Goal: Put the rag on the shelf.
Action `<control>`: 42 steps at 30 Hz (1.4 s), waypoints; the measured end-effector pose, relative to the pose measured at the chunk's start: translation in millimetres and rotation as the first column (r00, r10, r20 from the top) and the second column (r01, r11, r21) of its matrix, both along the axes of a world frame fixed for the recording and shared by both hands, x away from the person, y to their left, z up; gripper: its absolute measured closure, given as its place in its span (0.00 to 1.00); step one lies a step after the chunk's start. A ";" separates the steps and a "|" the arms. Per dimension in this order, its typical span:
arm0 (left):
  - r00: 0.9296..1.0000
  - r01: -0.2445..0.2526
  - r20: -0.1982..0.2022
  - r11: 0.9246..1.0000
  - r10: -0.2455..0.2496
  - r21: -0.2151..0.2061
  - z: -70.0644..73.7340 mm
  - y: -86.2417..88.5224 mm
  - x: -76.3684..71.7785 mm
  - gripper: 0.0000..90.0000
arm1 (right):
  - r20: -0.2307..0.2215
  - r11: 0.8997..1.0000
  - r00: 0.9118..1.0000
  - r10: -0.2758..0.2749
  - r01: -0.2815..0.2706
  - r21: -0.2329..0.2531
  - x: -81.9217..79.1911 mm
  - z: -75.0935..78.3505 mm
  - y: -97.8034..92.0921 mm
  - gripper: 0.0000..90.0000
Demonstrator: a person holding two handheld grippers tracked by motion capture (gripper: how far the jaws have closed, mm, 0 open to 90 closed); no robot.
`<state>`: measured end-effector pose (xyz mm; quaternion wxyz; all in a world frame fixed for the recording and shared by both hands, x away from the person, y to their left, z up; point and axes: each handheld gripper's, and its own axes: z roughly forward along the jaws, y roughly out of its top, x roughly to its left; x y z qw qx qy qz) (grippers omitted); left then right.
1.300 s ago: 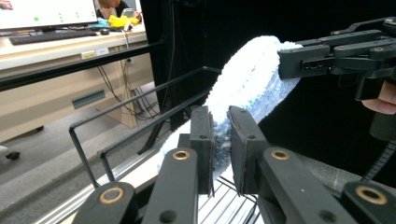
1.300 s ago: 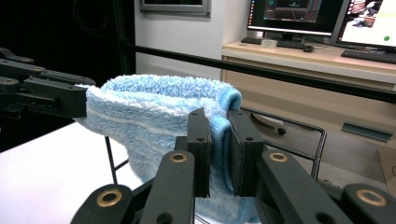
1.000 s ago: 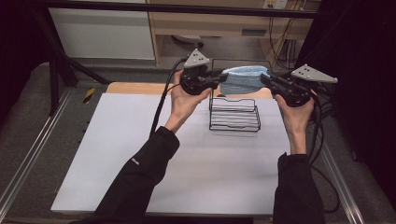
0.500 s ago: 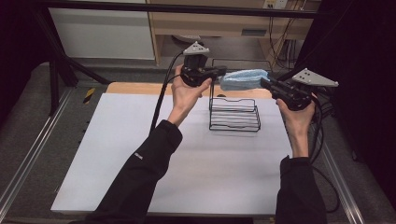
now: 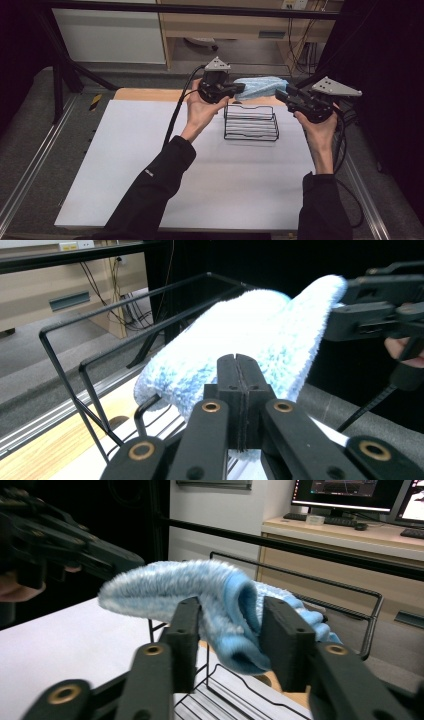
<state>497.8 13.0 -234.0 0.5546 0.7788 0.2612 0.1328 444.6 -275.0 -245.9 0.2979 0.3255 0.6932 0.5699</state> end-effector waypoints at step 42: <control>0.999 -0.019 0.031 0.999 0.018 0.031 -17.7 -0.2 1.0 0.96 | -0.067 0.998 0.995 -0.068 0.067 -0.019 1.7 -31.5 9.6 0.82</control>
